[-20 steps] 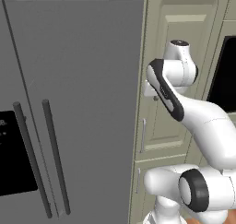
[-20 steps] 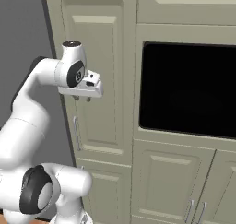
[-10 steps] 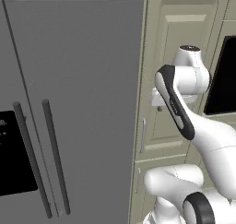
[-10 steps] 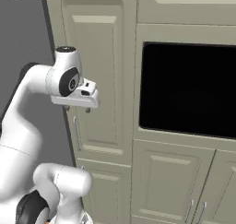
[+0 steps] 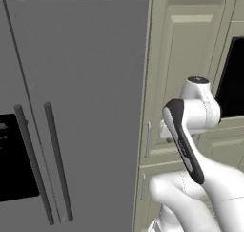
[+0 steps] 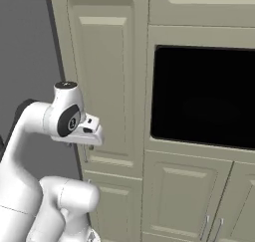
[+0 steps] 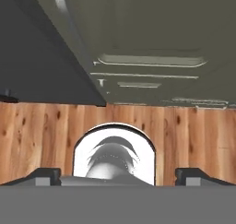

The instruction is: Navigate to the stove.

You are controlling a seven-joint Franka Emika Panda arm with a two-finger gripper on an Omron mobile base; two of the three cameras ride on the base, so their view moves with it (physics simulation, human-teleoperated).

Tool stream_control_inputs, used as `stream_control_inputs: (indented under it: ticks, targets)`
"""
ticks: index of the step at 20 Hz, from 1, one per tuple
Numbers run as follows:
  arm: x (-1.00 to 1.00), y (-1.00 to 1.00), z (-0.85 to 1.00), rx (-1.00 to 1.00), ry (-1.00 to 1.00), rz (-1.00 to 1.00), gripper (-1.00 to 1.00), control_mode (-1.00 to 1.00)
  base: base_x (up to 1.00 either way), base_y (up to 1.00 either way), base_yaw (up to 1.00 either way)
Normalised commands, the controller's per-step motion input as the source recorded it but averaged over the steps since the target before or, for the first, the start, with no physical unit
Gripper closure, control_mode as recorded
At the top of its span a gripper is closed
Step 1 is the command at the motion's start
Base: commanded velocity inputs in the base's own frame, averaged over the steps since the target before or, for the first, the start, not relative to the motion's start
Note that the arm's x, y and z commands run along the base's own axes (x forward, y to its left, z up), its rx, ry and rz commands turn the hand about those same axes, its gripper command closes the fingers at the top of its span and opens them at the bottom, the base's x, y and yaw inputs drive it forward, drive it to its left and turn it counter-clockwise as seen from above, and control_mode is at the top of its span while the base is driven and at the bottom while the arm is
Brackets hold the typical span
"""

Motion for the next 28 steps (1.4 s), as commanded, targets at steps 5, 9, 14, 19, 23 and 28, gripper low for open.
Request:
stream_control_inputs:
  ticks: [5, 9, 14, 19, 23, 28]
  targets:
    - [0.0, 0.0, 0.0, 0.0, 0.0, 0.0, -1.0, 1.0, -0.41, 0.06, 0.26]
    - [0.0, 0.0, 0.0, 0.0, 0.0, 0.0, -1.0, 1.0, -0.22, 0.14, 0.53]
    - [0.0, 0.0, 0.0, 0.0, 0.0, 0.0, -1.0, 1.0, 0.01, 0.32, 0.63]
    - [0.0, 0.0, 0.0, 0.0, 0.0, 0.0, -1.0, 1.0, 0.18, 0.53, 0.67]
    - [0.0, 0.0, 0.0, 0.0, 0.0, 0.0, -1.0, 1.0, 0.35, 0.6, 0.68]
    - [0.0, 0.0, 0.0, 0.0, 0.0, 0.0, -1.0, 1.0, 0.35, 0.51, 0.78]
